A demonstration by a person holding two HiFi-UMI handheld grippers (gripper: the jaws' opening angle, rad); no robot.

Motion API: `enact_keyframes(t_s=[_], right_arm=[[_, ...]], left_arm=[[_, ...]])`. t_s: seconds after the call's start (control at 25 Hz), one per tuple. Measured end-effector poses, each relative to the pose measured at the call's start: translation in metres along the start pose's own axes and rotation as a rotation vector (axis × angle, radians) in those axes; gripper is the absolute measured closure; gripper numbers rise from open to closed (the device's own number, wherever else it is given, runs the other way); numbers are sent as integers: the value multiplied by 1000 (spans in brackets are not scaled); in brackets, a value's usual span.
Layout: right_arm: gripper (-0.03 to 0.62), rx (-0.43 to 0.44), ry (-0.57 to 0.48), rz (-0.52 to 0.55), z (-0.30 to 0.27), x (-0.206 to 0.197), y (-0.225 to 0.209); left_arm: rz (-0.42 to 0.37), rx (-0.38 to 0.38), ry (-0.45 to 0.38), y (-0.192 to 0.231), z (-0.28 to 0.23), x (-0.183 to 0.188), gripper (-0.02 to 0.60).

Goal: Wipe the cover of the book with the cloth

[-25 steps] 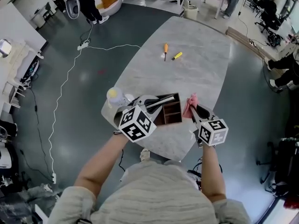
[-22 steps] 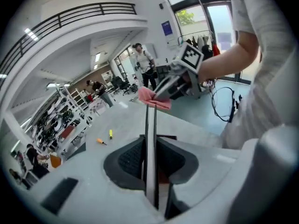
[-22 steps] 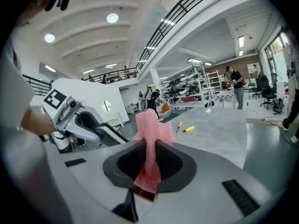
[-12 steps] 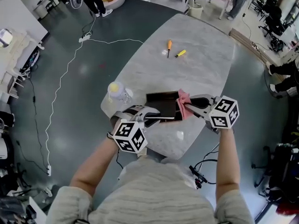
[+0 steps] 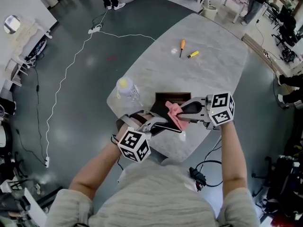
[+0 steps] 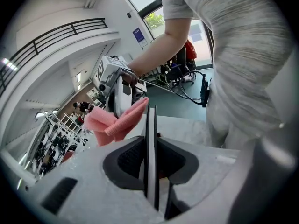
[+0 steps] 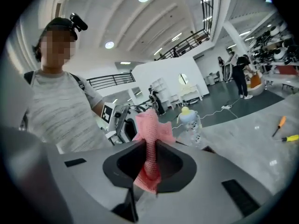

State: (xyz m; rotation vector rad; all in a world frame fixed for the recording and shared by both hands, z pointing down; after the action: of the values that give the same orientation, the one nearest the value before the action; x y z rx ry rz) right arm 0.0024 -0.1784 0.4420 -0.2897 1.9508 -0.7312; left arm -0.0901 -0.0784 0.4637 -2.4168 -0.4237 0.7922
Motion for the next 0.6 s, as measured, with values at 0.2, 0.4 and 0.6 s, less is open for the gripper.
enact_keyframes(t_s=[0.2,0.4,0.6], right_arm=[[540,39,106,-5,-29,-13,-1],[540,-18,158,0,-38,-25,-24],[540,-150,190,-17,-44,-38,-66]], left_arm=[[14,6,-16,-4,1,1,503],[10,-5,-20,-8,-1,1,503],[12,-20,-23,-12,1,-3,503]])
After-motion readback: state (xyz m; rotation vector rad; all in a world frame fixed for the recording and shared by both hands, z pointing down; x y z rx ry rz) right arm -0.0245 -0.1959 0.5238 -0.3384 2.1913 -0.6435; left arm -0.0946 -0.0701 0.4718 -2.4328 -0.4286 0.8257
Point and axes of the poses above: the fingertips, and each gripper's own axes: z backward along the fingers, y to its left, x out of its top, the point moved 6 cm from there along z, backward along the fingers, and after that the axes turned 13 degrees about -z, right-handed, at the moved point
